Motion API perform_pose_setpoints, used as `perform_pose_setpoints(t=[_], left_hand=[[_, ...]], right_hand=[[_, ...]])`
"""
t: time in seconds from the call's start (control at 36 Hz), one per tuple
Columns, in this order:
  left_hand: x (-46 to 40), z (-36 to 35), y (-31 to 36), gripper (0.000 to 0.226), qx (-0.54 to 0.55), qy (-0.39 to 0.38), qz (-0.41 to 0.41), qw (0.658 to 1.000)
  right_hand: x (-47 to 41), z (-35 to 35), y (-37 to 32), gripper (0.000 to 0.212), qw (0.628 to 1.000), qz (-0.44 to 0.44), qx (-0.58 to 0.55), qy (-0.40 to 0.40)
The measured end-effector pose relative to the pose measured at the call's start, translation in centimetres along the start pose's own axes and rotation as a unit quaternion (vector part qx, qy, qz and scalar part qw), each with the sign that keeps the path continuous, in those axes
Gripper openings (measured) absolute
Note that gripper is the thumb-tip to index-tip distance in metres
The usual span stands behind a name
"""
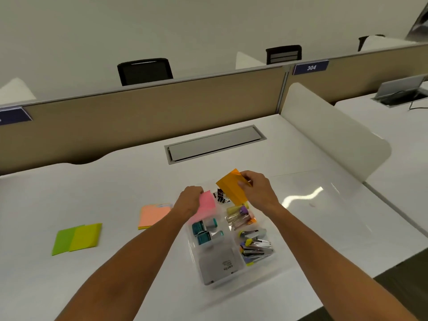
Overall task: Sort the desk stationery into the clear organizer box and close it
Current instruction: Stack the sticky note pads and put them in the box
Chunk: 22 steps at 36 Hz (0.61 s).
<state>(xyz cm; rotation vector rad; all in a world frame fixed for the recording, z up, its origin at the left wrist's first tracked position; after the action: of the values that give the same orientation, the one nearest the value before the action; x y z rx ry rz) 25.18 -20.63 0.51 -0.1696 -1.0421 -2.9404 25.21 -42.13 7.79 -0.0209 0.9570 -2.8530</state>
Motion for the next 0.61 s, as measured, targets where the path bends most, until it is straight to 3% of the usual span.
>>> perform_pose_setpoints(t=[0.22,0.61], left_hand=[[0.8,-0.3,-1.0,0.056,0.026,0.014,-0.056,0.998],[4.6,3.1,-4.7,0.043,0.059,0.117,-0.048,0.99]], right_hand=[[-0.5,-1.9,-0.1,0.027,0.999,0.009,0.027,-0.035],[-3.1,-7.6,-5.5,0.035,0.988,0.076,0.084,-0.107]])
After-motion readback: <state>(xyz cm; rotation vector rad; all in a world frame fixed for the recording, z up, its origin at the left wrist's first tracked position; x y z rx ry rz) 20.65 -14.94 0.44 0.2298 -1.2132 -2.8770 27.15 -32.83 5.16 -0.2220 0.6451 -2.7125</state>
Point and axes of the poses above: each hand's wrist, its own x-axis away from the middle knuckle, its own z-axis out of the back of the hand, y = z × x, the point moved 9 cm from there along -x, towards the middle knuckle, and after that the axes turned 15 degrees about x, right-handed, at the moved point
